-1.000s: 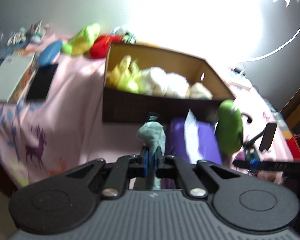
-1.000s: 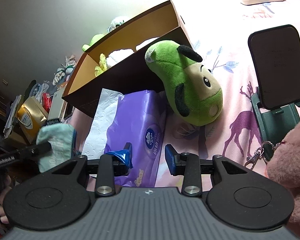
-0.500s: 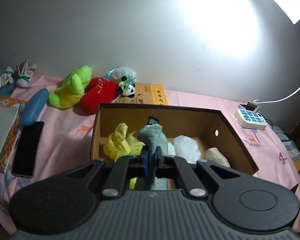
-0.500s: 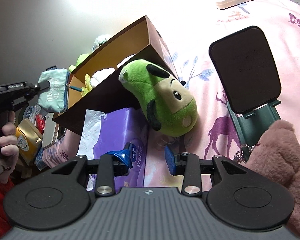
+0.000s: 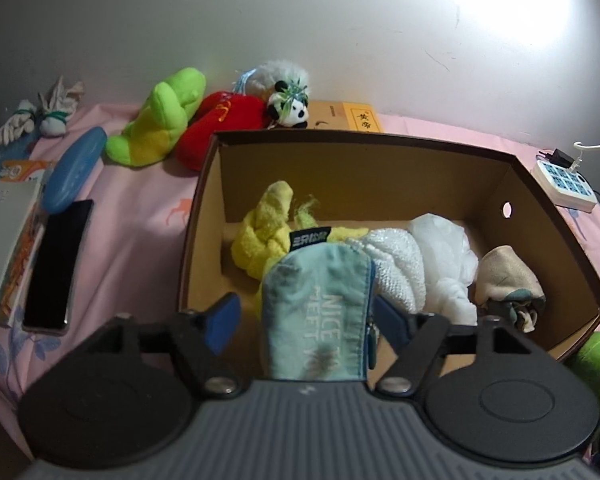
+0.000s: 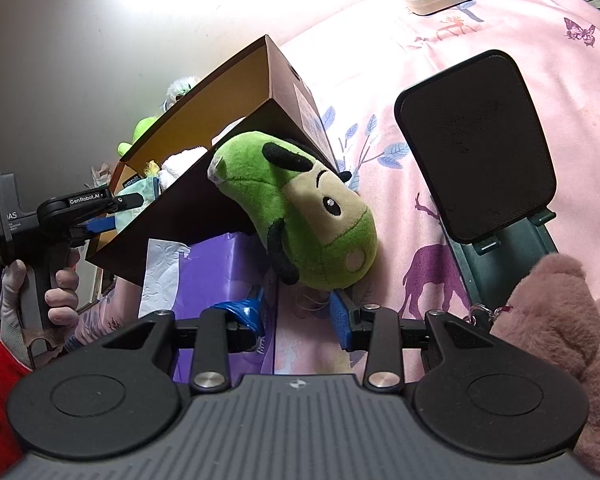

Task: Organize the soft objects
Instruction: 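Lower the mint pouch into the box and open the left gripper, then grasp the green pea-shaped plush with the right gripper and lift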

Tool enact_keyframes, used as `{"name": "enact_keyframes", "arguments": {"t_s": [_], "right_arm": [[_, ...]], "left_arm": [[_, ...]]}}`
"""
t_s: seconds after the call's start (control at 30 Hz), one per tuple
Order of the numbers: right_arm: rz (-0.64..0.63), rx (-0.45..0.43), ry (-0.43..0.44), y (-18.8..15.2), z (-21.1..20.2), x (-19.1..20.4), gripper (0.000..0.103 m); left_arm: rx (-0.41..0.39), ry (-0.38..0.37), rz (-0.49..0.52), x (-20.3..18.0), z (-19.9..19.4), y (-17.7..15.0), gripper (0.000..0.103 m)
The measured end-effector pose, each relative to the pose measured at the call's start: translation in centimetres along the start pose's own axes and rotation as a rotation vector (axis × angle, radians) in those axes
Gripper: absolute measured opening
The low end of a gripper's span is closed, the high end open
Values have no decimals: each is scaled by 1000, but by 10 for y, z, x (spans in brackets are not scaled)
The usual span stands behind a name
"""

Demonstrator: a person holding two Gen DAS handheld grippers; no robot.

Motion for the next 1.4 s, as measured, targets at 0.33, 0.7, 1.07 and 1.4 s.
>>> {"name": "enact_keyframes", "arguments": {"t_s": [0.33, 0.7, 1.07, 1.4], "right_arm": [[-25, -7, 4, -2, -2, 7, 20], [-57, -34, 30, -7, -19, 16, 20], [-99, -62, 43, -18, -31, 29, 20], [-257, -181, -49, -22, -34, 37, 20]], "left_arm": [[-18, 67, 73, -14, -29, -4, 88], [8, 121, 71, -25, -73, -19, 92], [11, 153, 62, -20, -108, -42, 99], [66, 91, 54, -25, -120, -76, 100]]}}
Point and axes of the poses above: each gripper's, at about its wrist camera, not at the fingertips, and z roughly the way its jaws point, x to its left, y to its top, the point moved 2 cm from there along z, roughly the way its jaws point, and after that the axes turned 9 degrees about -x, right-handed, at the moved point
